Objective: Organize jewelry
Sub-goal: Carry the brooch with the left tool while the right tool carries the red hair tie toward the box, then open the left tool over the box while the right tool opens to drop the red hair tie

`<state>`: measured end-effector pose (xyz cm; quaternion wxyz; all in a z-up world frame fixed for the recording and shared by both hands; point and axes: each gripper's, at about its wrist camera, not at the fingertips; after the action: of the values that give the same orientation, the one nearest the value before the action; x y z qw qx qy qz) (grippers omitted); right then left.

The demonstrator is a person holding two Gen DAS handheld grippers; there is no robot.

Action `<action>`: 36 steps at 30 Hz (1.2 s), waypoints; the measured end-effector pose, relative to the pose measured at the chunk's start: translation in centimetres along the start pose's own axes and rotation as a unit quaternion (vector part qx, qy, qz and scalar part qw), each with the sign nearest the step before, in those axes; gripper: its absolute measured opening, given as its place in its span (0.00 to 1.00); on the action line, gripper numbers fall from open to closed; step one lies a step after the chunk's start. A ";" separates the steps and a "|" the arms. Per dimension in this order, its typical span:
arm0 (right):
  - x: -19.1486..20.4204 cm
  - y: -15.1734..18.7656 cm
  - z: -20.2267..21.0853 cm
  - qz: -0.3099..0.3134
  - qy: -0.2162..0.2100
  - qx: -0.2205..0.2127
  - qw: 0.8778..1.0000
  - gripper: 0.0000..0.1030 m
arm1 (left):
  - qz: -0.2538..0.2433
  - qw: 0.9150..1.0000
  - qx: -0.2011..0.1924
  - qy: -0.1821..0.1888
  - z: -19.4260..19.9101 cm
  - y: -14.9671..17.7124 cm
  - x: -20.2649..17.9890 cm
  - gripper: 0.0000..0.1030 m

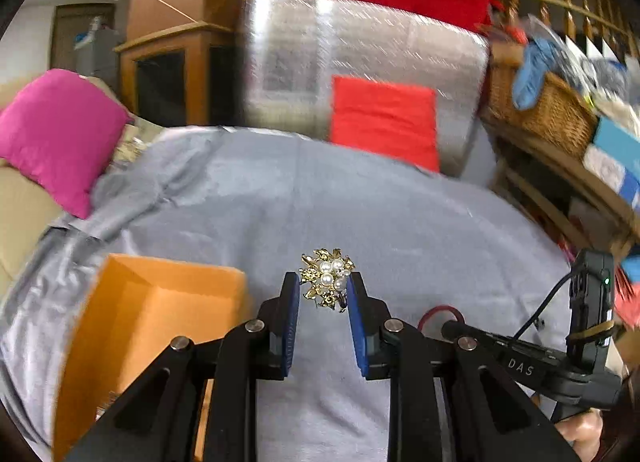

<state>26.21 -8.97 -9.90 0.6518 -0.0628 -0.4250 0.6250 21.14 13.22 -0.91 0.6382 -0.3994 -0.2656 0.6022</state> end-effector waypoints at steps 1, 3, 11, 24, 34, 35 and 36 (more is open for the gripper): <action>0.8 -0.4 -0.2 0.005 -0.004 0.001 1.000 0.06 | 0.004 1.000 -0.008 -0.011 0.6 -0.5 0.9 0.24; 3.0 -1.4 -0.8 0.022 -0.017 0.003 1.000 0.06 | 0.009 0.999 -0.011 -0.040 1.4 -1.2 3.3 0.24; 13.7 -3.9 -4.8 0.098 -0.060 0.035 0.993 0.06 | 0.062 0.987 0.086 -0.118 -2.3 0.2 14.0 0.24; 23.6 -1.3 -16.2 0.209 0.024 0.168 0.963 0.06 | 0.114 0.968 0.192 -0.116 -7.5 4.3 19.8 0.24; 23.7 0.1 -19.8 0.226 0.078 0.230 0.943 0.07 | 0.118 0.957 0.229 -0.134 -9.2 5.1 20.6 0.24; 23.6 -0.1 -19.7 0.223 0.077 0.232 0.944 0.08 | 0.117 0.956 0.231 -0.135 -9.3 5.1 20.6 0.24; 23.6 -0.2 -19.7 0.220 0.076 0.232 0.944 0.12 | 0.117 0.956 0.233 -0.135 -9.4 5.2 20.6 0.25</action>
<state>35.46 20.35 -10.94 0.5250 -0.0492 -0.1930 0.8275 28.67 31.38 -13.18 0.5968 -0.1825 -0.1528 0.7662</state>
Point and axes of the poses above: each gripper's, at about its wrist camera, not at the fingertips, and z roughly against the way its jaws point, x to its left, y to its underside, and after that the axes turned 5 degrees about y, right-handed
